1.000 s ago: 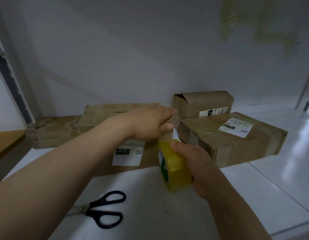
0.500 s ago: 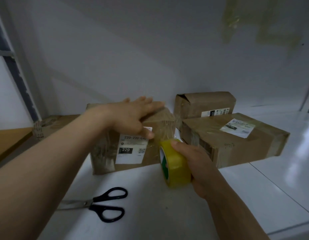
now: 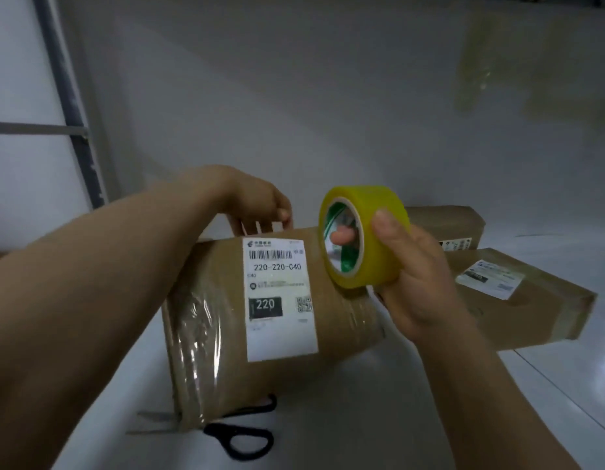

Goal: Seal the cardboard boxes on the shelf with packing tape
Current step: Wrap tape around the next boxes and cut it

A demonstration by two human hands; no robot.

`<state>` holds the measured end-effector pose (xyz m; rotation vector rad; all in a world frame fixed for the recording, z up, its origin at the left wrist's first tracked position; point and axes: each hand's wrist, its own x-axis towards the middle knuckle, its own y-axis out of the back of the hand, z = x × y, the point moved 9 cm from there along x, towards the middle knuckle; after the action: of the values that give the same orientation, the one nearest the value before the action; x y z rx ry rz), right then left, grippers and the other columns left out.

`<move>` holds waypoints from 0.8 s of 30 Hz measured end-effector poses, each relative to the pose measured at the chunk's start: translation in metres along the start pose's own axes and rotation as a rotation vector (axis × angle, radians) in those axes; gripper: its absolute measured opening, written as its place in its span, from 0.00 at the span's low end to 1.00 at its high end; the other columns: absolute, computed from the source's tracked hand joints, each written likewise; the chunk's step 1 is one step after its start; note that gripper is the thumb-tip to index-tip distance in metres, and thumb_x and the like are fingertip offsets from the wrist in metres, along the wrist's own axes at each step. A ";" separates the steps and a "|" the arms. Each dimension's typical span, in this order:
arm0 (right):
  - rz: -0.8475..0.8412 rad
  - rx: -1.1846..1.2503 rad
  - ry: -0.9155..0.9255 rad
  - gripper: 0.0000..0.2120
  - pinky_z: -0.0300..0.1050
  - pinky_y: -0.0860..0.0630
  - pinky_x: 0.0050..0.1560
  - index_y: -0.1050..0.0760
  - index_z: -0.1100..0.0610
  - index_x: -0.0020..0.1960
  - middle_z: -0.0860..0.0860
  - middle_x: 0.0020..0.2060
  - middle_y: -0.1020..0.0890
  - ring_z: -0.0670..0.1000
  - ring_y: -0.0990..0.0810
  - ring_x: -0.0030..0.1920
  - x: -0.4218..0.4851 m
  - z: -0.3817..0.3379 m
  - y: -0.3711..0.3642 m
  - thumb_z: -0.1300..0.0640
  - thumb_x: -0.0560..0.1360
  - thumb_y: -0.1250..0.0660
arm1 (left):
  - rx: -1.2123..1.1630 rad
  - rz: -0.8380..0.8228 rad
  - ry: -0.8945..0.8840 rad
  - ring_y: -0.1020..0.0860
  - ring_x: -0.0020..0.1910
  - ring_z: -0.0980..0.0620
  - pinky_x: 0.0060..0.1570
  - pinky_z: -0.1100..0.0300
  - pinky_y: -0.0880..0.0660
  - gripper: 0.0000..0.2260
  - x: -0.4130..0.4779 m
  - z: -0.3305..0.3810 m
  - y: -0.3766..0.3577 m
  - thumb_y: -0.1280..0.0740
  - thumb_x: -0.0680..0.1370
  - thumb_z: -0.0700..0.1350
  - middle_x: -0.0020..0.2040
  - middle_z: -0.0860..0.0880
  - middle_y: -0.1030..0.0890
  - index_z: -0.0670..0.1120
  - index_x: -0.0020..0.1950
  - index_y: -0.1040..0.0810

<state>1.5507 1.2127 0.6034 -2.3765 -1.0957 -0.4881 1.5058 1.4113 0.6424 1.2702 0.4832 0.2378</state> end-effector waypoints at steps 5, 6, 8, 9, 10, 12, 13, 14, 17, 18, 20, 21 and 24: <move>0.049 -0.076 -0.143 0.20 0.54 0.18 0.54 0.19 0.59 0.58 0.57 0.49 0.13 0.56 0.14 0.52 0.020 0.037 -0.010 0.44 0.77 0.32 | 0.060 0.332 -0.107 0.27 0.68 0.48 0.68 0.55 0.34 0.18 -0.020 0.018 0.026 0.43 0.86 0.45 0.72 0.45 0.26 0.45 0.76 0.30; 0.055 -0.080 -0.157 0.22 0.55 0.19 0.56 0.19 0.58 0.59 0.56 0.50 0.13 0.56 0.14 0.53 0.025 0.043 -0.012 0.42 0.76 0.32 | 0.067 0.335 -0.150 0.30 0.72 0.48 0.69 0.56 0.36 0.20 -0.033 0.026 0.026 0.42 0.86 0.47 0.75 0.46 0.29 0.45 0.78 0.33; 0.058 -0.079 -0.171 0.25 0.56 0.19 0.58 0.19 0.60 0.60 0.58 0.51 0.13 0.58 0.14 0.54 0.035 0.051 -0.014 0.40 0.74 0.30 | 0.054 0.202 -0.183 0.34 0.75 0.48 0.68 0.57 0.37 0.29 -0.049 0.034 0.008 0.35 0.83 0.52 0.78 0.48 0.35 0.47 0.81 0.42; 0.048 -0.074 -0.189 0.25 0.57 0.19 0.58 0.20 0.61 0.60 0.59 0.52 0.14 0.59 0.15 0.54 0.042 0.055 -0.016 0.41 0.74 0.28 | 0.033 0.104 -0.176 0.36 0.76 0.48 0.68 0.59 0.38 0.38 -0.053 0.035 -0.009 0.31 0.80 0.55 0.79 0.49 0.37 0.48 0.82 0.48; 0.037 -0.065 -0.218 0.25 0.56 0.19 0.57 0.20 0.63 0.61 0.61 0.52 0.14 0.60 0.15 0.54 0.047 0.060 -0.019 0.43 0.75 0.28 | 0.017 0.036 -0.158 0.39 0.78 0.48 0.70 0.61 0.40 0.47 -0.055 0.034 -0.026 0.27 0.75 0.58 0.81 0.49 0.41 0.49 0.83 0.55; 0.042 -0.070 -0.279 0.18 0.51 0.18 0.50 0.21 0.64 0.59 0.60 0.50 0.14 0.60 0.15 0.50 0.056 0.070 -0.021 0.51 0.77 0.31 | 0.053 0.027 -0.104 0.50 0.81 0.48 0.78 0.54 0.46 0.65 -0.046 0.023 -0.054 0.23 0.65 0.66 0.83 0.48 0.53 0.49 0.81 0.68; 0.044 -0.091 -0.300 0.12 0.48 0.18 0.46 0.20 0.62 0.55 0.58 0.47 0.14 0.57 0.15 0.46 0.059 0.073 -0.022 0.54 0.78 0.32 | 0.081 0.041 -0.068 0.55 0.82 0.47 0.79 0.49 0.48 0.70 -0.038 0.014 -0.067 0.23 0.62 0.69 0.83 0.47 0.59 0.48 0.79 0.73; 0.036 -0.118 -0.317 0.08 0.45 0.19 0.43 0.20 0.61 0.52 0.57 0.43 0.14 0.54 0.15 0.42 0.061 0.074 -0.024 0.56 0.80 0.33 | 0.092 0.059 -0.037 0.60 0.81 0.46 0.80 0.46 0.50 0.72 -0.030 0.006 -0.078 0.22 0.59 0.70 0.82 0.46 0.63 0.48 0.77 0.76; 0.018 -0.175 -0.334 0.07 0.39 0.19 0.36 0.20 0.61 0.49 0.55 0.40 0.15 0.50 0.16 0.38 0.063 0.062 -0.031 0.58 0.81 0.34 | 0.021 0.134 0.040 0.63 0.81 0.47 0.79 0.44 0.52 0.73 -0.018 -0.009 -0.091 0.20 0.60 0.66 0.82 0.45 0.66 0.48 0.76 0.78; 0.036 -0.177 -0.331 0.07 0.38 0.20 0.33 0.21 0.61 0.50 0.55 0.40 0.16 0.50 0.16 0.37 0.061 0.053 -0.031 0.57 0.80 0.33 | -0.003 0.146 0.058 0.62 0.81 0.46 0.79 0.44 0.51 0.72 -0.017 -0.012 -0.090 0.19 0.60 0.64 0.82 0.45 0.65 0.48 0.76 0.77; 0.082 -0.199 -0.310 0.10 0.41 0.19 0.33 0.21 0.62 0.50 0.55 0.40 0.16 0.51 0.16 0.37 0.054 0.033 -0.026 0.54 0.79 0.30 | -0.028 0.156 0.102 0.58 0.82 0.45 0.79 0.44 0.48 0.72 -0.016 -0.017 -0.084 0.19 0.61 0.64 0.82 0.44 0.62 0.48 0.77 0.76; 0.095 -0.235 -0.299 0.12 0.44 0.17 0.38 0.20 0.62 0.50 0.55 0.41 0.15 0.52 0.15 0.39 0.050 0.027 -0.022 0.52 0.77 0.29 | -0.027 0.163 0.120 0.56 0.82 0.44 0.79 0.44 0.47 0.72 -0.015 -0.018 -0.082 0.19 0.60 0.64 0.83 0.43 0.61 0.47 0.77 0.75; 0.136 -0.290 -0.288 0.18 0.59 0.18 0.55 0.19 0.61 0.52 0.60 0.49 0.14 0.57 0.14 0.49 0.031 0.017 -0.010 0.47 0.75 0.27 | -0.001 0.151 0.128 0.55 0.82 0.41 0.78 0.44 0.47 0.71 -0.012 -0.014 -0.083 0.20 0.62 0.63 0.83 0.41 0.58 0.47 0.78 0.74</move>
<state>1.5647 1.2470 0.6075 -2.8228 -1.0291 -0.2766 1.4808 1.3938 0.5627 1.2969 0.4967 0.4491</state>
